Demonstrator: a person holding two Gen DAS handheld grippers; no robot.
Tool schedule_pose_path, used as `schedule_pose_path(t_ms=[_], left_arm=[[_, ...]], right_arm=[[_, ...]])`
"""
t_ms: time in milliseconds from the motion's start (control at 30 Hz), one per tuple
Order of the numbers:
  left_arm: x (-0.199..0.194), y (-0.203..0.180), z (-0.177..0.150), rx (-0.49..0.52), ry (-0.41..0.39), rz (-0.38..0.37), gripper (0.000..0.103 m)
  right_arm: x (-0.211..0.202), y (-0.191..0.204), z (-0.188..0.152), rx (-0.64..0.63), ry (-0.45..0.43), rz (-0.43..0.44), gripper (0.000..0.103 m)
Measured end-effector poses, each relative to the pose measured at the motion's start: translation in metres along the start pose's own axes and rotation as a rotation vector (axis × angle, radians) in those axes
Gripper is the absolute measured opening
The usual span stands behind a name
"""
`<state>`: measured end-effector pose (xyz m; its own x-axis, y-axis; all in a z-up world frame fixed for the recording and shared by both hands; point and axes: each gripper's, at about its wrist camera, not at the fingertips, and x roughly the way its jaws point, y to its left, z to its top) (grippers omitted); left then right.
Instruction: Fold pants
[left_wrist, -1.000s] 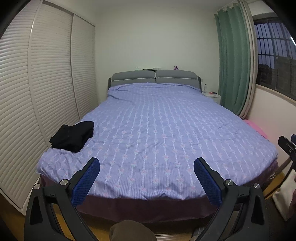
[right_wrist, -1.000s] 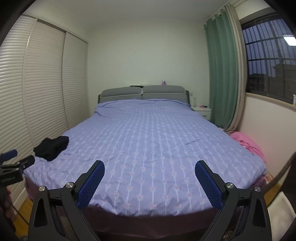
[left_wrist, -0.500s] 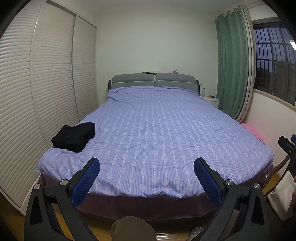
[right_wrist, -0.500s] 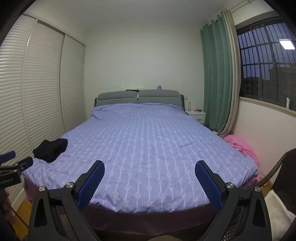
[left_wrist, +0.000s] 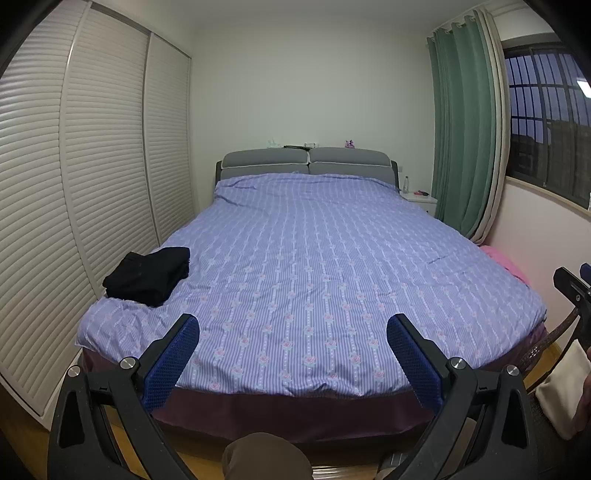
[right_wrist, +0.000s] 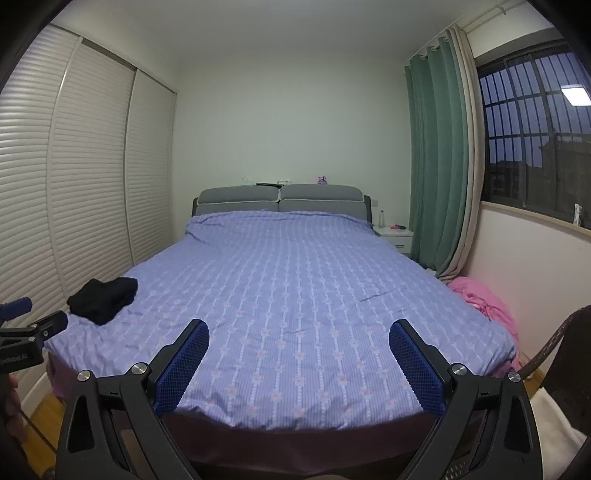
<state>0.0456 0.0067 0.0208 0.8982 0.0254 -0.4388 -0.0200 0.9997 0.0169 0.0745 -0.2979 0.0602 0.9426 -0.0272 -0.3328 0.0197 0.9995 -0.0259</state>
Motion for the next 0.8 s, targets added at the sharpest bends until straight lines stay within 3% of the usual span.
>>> schedule_pose_path(t_ms=[800], left_arm=[[0.0023,0.0031,0.0002,0.002,0.005,0.005,0.103]], right_arm=[[-0.0004,-0.0067,0.0033,0.009,-0.001,0.02,0.099]])
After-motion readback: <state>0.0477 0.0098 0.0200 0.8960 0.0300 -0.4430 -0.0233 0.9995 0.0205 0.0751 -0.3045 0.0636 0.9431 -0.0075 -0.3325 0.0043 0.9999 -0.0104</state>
